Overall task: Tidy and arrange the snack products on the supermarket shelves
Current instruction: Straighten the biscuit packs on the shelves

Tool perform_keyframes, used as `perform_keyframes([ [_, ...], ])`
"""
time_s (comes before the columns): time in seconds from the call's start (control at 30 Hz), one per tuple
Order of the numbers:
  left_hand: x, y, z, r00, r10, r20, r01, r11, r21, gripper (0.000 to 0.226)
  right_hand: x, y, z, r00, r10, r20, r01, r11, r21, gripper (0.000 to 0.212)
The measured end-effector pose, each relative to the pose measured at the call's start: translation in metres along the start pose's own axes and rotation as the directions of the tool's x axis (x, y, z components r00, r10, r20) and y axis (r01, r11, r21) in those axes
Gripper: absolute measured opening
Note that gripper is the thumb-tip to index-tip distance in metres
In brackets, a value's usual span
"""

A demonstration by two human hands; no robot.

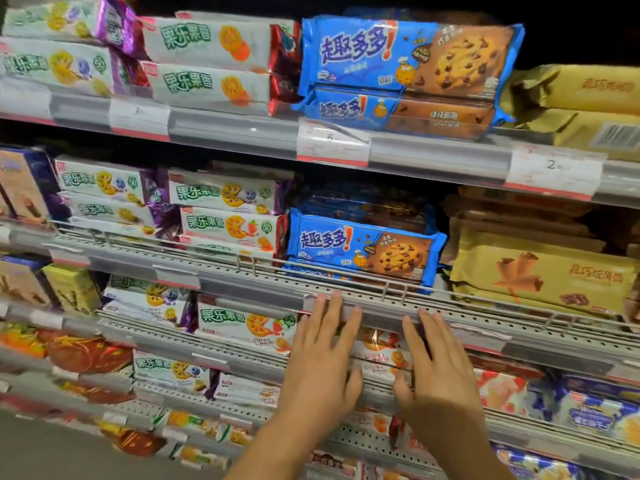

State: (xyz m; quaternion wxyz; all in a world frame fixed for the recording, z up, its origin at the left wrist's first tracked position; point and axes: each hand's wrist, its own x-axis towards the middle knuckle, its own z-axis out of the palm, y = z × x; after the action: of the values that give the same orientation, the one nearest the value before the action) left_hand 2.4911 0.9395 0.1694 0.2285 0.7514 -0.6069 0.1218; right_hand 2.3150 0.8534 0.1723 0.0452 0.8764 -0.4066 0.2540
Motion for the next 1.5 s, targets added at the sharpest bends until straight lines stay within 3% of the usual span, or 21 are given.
perform_keyframes([
  [0.1,-0.006,-0.027,-0.010,0.991,-0.111,-0.073,0.107,0.993,-0.050,0.081,0.002,-0.005,-0.001,0.997,0.081,0.003,-0.081,0.997,-0.002,0.082],
  [0.27,-0.011,-0.089,-0.020,0.958,-0.273,-0.083,0.268,0.961,-0.063,0.085,0.000,-0.021,0.002,0.992,0.123,0.027,-0.121,0.990,-0.069,0.088],
  [0.53,-0.010,-0.124,-0.001,0.968,-0.249,-0.029,0.247,0.968,-0.044,0.113,0.003,-0.030,0.001,0.986,0.164,0.006,-0.162,0.979,-0.121,0.085],
  [0.8,-0.013,-0.124,-0.007,0.971,-0.235,-0.034,0.234,0.972,-0.036,0.107,0.009,-0.039,-0.008,0.980,0.186,-0.072,-0.186,0.982,0.001,0.068],
  [0.93,-0.016,-0.124,-0.018,0.972,-0.235,0.007,0.235,0.972,0.029,0.110,0.019,-0.085,0.000,0.989,-0.009,-0.150,0.030,0.990,0.137,0.055],
  [1.1,-0.018,-0.131,-0.034,0.974,-0.216,0.074,0.206,0.971,0.126,0.109,0.032,-0.138,0.030,0.960,-0.237,-0.150,0.272,0.919,0.285,0.061],
  [1.2,-0.020,-0.141,-0.045,0.980,-0.180,0.086,0.169,0.978,0.121,0.104,0.042,-0.160,0.038,0.960,-0.233,-0.155,0.263,0.940,0.216,0.061],
  [1.37,-0.021,-0.157,-0.058,0.985,-0.130,0.114,0.122,0.990,0.076,0.098,0.054,-0.171,0.052,0.988,-0.154,-0.013,0.154,0.988,-0.003,0.069],
  [1.5,-0.022,-0.175,-0.066,0.995,-0.028,0.098,0.031,0.999,-0.032,0.091,0.057,-0.177,0.064,0.994,-0.094,-0.047,0.092,0.994,-0.053,0.067],
])
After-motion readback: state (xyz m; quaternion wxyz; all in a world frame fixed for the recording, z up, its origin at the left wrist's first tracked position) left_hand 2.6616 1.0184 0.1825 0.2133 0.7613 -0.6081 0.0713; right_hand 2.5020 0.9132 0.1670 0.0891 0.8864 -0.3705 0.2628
